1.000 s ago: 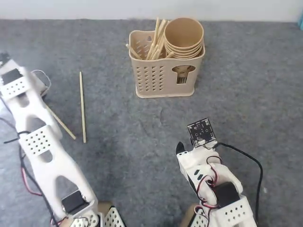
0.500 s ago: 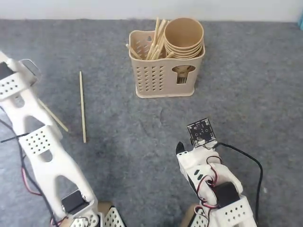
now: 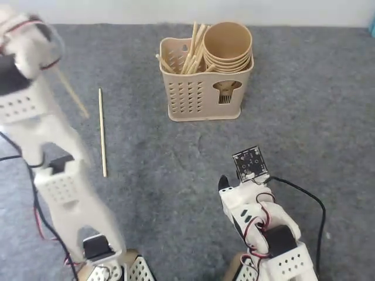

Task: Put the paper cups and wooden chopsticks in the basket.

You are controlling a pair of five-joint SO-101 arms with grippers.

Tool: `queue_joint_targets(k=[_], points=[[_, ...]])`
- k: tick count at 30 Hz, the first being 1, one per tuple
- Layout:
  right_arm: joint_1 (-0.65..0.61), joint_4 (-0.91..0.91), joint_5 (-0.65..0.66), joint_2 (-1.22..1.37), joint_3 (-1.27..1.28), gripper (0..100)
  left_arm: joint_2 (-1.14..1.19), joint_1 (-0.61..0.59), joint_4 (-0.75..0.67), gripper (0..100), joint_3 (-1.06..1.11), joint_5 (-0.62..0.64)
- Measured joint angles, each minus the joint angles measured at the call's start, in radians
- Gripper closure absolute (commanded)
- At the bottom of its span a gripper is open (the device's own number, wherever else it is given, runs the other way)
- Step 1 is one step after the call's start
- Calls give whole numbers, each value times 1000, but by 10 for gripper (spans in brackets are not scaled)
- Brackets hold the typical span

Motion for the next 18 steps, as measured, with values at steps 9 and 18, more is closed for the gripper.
queue_joint_targets(k=[9, 18], points=[[-2, 0, 0, 0, 0, 858, -215, 276, -130, 990, -20, -8], [-2, 0, 0, 0, 0, 858, -219, 443, -384, 990, -20, -5]])
